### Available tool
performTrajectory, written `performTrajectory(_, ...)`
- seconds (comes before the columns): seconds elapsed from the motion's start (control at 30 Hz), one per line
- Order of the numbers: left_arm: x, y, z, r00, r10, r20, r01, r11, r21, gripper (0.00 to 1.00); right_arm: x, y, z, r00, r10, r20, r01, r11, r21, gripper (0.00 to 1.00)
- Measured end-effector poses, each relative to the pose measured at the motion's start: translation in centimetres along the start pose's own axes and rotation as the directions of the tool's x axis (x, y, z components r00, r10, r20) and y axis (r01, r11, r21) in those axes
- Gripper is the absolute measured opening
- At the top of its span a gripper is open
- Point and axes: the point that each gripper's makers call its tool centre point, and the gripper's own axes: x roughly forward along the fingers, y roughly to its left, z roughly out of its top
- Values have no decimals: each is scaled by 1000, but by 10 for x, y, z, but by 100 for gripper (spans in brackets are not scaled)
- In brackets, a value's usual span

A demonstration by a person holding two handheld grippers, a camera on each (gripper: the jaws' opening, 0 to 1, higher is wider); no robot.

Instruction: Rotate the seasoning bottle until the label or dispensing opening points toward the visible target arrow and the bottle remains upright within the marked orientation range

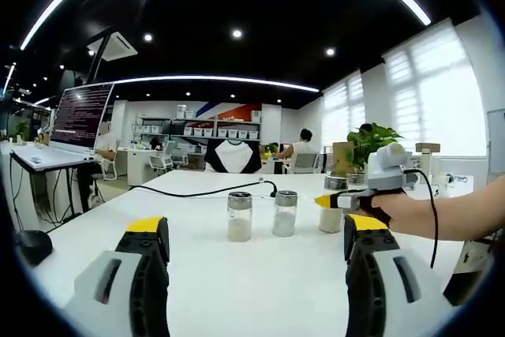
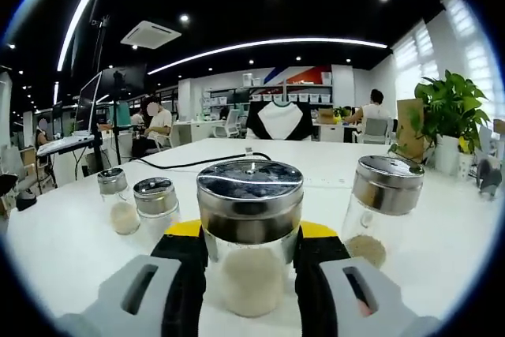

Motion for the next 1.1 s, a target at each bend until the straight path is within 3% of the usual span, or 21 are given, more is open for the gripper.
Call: performTrajectory(1.1, 3, -3, -5, 1000, -3, -10, 3, 1000, -21, 98, -53, 4, -8, 1000, 2, -4, -2, 1000, 11, 41)
